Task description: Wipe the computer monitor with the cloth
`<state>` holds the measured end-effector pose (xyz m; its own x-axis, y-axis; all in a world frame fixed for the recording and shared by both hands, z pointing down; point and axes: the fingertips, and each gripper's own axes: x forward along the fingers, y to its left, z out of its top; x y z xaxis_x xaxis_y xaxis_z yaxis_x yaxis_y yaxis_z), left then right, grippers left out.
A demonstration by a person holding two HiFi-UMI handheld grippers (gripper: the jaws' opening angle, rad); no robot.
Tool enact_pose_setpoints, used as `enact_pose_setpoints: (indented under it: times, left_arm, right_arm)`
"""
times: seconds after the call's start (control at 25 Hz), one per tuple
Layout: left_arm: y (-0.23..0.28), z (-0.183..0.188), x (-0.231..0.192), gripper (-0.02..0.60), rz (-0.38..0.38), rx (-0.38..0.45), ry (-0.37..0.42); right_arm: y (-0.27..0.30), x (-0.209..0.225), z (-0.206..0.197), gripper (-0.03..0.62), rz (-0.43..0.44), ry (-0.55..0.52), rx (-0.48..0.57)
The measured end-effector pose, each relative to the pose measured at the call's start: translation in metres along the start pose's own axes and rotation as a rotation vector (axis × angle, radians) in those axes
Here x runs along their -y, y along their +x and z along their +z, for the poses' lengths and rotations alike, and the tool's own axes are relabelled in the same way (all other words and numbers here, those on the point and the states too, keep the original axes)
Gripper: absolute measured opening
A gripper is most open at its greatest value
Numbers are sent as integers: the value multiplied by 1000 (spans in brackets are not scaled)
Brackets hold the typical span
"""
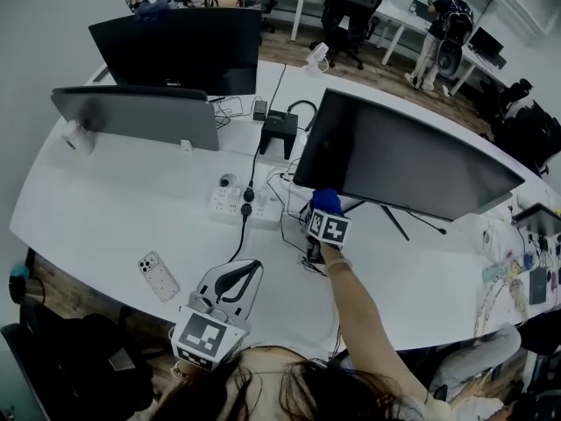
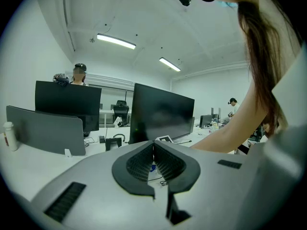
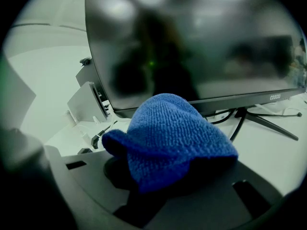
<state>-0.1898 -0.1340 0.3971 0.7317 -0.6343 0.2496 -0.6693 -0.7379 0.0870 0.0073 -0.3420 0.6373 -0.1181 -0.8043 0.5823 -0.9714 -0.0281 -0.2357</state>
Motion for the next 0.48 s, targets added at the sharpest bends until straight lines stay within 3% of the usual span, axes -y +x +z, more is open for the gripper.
enact_pose_setpoints:
  times: [0.48]
  left_arm:
    - [-11, -7, -9, 9, 26, 12, 6]
  right_arm:
    - [5, -15, 2, 100, 7, -4, -2]
